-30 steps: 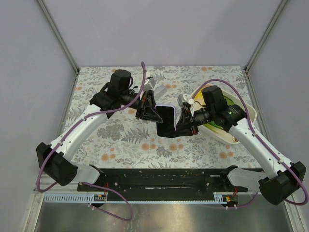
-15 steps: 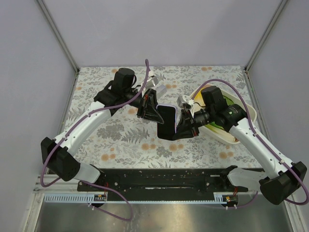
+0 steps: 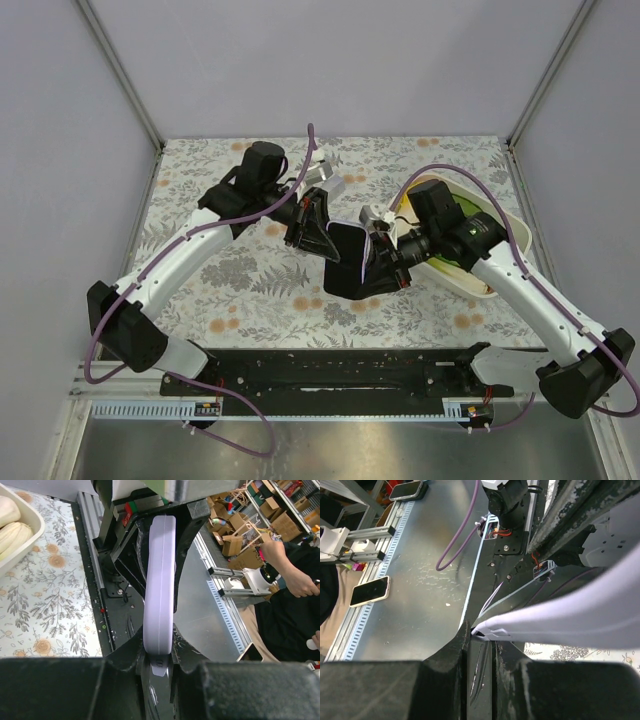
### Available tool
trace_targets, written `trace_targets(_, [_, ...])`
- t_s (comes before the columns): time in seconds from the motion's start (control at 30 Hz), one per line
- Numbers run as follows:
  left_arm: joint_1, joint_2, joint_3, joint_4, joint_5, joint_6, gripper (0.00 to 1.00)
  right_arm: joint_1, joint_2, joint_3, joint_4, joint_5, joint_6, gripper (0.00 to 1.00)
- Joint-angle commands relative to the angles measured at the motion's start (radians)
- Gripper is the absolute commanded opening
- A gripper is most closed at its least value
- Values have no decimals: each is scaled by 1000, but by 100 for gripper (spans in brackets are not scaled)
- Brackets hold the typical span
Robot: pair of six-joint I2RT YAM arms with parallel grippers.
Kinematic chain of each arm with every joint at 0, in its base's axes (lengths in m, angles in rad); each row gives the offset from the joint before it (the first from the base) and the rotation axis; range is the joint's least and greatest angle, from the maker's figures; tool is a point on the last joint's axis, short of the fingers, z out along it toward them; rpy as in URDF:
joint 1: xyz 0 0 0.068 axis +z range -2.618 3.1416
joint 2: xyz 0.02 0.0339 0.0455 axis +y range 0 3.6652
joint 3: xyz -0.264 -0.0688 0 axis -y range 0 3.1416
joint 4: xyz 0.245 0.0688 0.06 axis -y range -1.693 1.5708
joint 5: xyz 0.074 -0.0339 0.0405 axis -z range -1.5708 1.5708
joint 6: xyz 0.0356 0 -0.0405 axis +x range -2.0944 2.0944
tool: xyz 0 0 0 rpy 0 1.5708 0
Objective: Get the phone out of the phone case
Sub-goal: Remove the phone case from the phone.
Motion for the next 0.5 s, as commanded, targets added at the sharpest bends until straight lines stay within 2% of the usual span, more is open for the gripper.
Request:
trace_targets(0.0, [4, 48, 65, 209, -249, 82, 0, 118, 1, 99, -10, -255, -112, 0])
trace_targets(0.47, [1, 83, 100, 232, -250, 37, 0, 165, 56, 220, -326, -177, -426, 0])
